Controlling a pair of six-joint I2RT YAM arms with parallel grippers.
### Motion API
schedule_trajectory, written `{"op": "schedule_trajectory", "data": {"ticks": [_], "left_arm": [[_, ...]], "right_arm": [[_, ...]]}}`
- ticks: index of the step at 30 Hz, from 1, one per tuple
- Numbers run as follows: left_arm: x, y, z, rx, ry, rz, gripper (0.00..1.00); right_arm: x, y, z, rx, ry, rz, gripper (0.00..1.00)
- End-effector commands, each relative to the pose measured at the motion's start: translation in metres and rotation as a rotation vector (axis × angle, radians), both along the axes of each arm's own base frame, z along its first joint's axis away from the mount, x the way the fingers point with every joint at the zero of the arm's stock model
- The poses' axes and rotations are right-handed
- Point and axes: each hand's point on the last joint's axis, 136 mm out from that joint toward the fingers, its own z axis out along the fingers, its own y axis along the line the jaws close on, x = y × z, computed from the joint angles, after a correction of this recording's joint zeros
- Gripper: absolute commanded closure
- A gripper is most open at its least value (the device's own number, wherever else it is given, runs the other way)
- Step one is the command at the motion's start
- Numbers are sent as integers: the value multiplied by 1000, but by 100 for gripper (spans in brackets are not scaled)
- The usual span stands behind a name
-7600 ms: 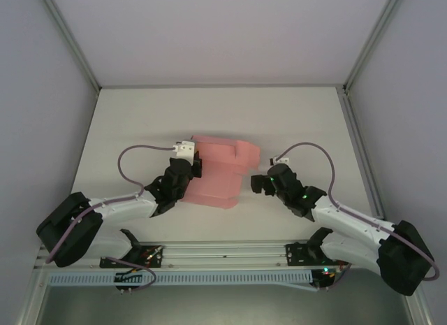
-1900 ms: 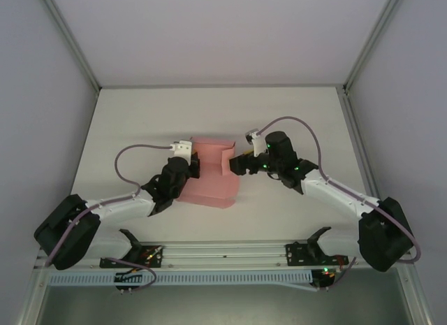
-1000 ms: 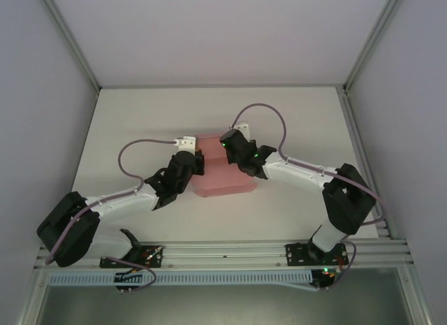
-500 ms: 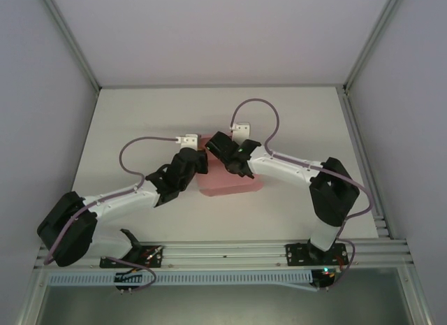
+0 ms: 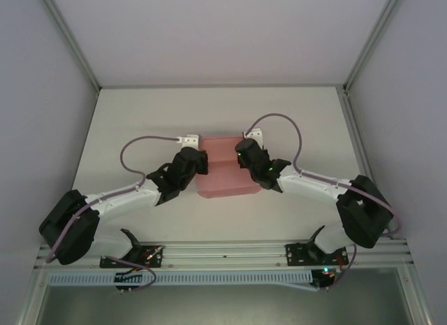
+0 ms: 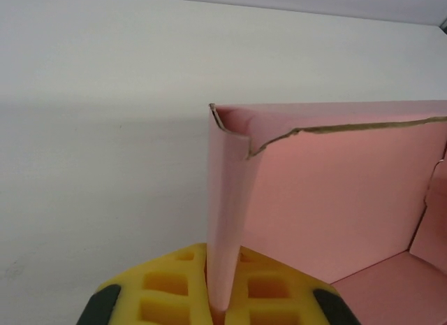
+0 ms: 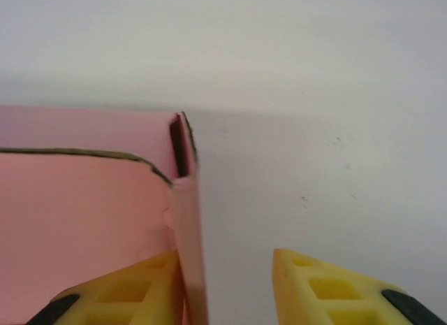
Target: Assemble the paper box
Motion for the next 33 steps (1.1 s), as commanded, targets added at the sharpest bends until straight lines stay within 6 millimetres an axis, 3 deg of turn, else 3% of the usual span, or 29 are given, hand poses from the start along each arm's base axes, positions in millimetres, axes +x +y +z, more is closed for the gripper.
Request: {"op": "schedule_trajectory", "data": {"ticks": [1, 6, 14, 33], "left_arm": [[12, 25, 14, 10, -57, 108, 100], [11, 23, 15, 4, -61, 92, 100], [10, 21, 15, 7, -62, 81, 100], [11, 20, 15, 19, -60, 82, 100]], "right_arm": [[9, -15, -2, -40, -18, 13, 64], [9, -17, -11, -1, 27, 14, 64], [10, 3, -7, 211, 46, 143, 65], [7, 17, -6, 231, 77, 233, 66]]}}
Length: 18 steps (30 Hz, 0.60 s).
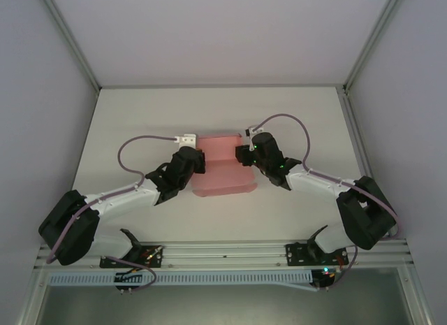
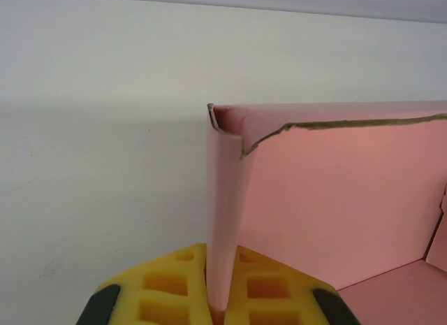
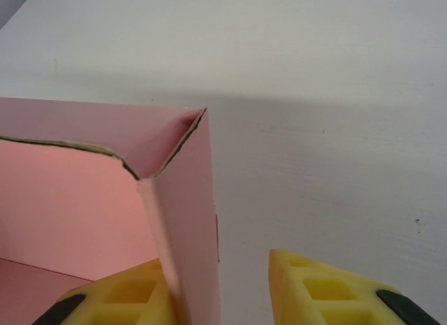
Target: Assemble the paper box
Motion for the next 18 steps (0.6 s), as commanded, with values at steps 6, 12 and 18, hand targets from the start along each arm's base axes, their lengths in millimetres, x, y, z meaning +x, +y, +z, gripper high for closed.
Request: {"op": "schedule_trajectory", "data": {"ticks": [6, 12, 18], "left_arm": [[8, 5, 15, -14, -42, 38, 100], [8, 5, 14, -11, -41, 37, 100], [8, 4, 19, -17, -48, 34, 100]], "right_arm": [[1, 6, 4, 11, 12, 45, 62], [3, -4, 10, -21, 0, 5, 75], [4, -16, -10, -163, 56, -32, 82]]}}
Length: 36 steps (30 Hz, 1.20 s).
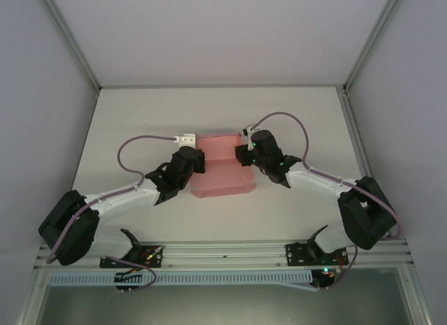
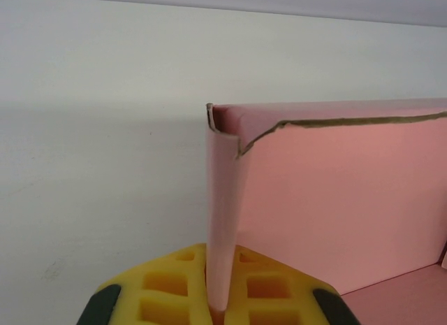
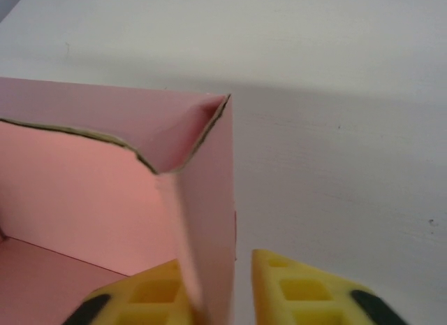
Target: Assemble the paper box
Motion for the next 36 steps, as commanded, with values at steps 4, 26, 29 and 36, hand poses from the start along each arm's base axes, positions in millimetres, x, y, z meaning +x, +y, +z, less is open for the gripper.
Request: {"op": "schedule_trajectory", "data": {"ticks": [4, 26, 29, 36], "left_arm": [[7, 9, 23, 0, -49, 52, 100], [4, 69, 27, 116, 6, 345, 100], [6, 65, 23, 124, 17, 336, 100], [11, 36, 18, 68, 11, 203, 100]], "right_arm": [[12, -57, -31, -406, 51, -216, 89], [-1, -191, 32, -1209, -96, -861, 100], [1, -188, 26, -1221, -87, -851, 100], [18, -120, -14, -766, -75, -583, 86]]}}
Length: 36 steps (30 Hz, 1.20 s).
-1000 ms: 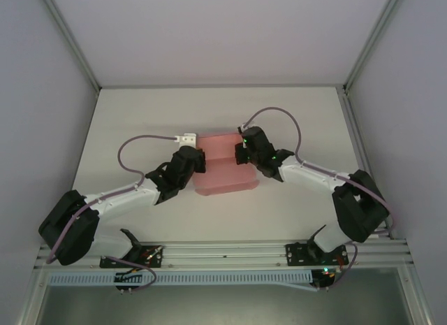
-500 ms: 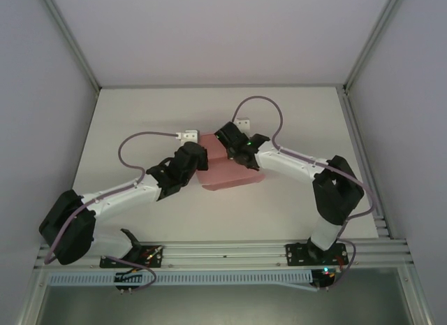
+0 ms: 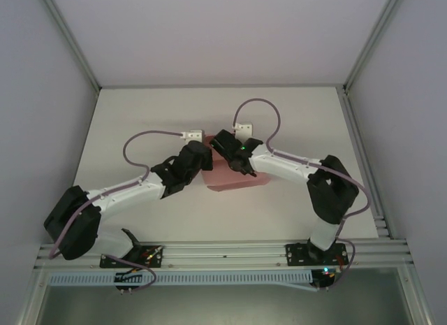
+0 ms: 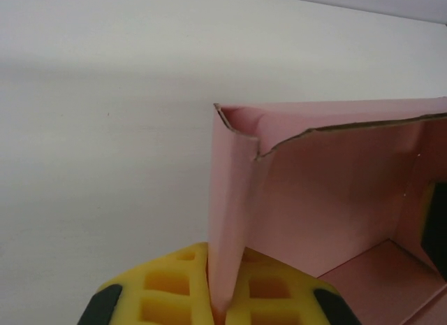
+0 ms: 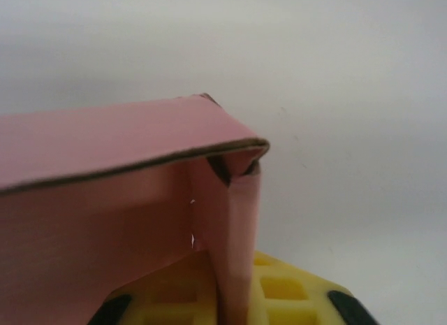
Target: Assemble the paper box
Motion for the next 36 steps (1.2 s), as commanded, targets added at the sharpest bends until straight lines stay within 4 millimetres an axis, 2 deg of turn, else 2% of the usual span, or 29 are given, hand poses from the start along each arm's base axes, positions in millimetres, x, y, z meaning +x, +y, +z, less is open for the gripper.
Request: {"op": "schedule_trajectory", "data": {"ticks": [1, 3, 5, 6, 7, 9, 14, 17, 20, 23, 29, 32, 36], "left_arm": [[13, 55, 8, 124, -78, 180, 100], [13, 46, 10, 104, -94, 131, 100], [12, 40, 11, 93, -105, 100, 100], [12, 38, 11, 94, -107, 90, 100], [12, 37, 11, 97, -109, 84, 100], [12, 36, 10, 100, -107, 82, 100], [12, 34, 7, 99, -102, 78, 100], [13, 34, 6, 105, -102, 75, 100], [13, 30, 6, 124, -110, 42, 100], [14, 18, 6, 188, -123, -63, 100], [17, -18, -27, 395, -25, -496, 100], [7, -32, -40, 535, -19, -762, 100], [-16, -46, -49, 662, -2, -1112, 100]], "right_arm": [[11, -73, -5, -199, -50, -3, 84], [12, -48, 7, -12, -131, 102, 76], [8, -24, 24, 129, -194, 242, 57], [5, -15, 33, 183, -217, 294, 53], [0, -4, 43, 235, -227, 375, 45], [-8, 8, 57, 304, -240, 455, 36], [-38, 37, 89, 475, -253, 670, 1], [-53, 42, 107, 561, -274, 732, 0], [-57, 32, 121, 602, -305, 692, 0], [-54, 8, 124, 609, -315, 561, 0], [-57, -64, 105, 592, -287, 209, 0], [-68, -94, 92, 565, -266, 107, 0], [-84, -119, 72, 532, -211, 32, 0]]}}
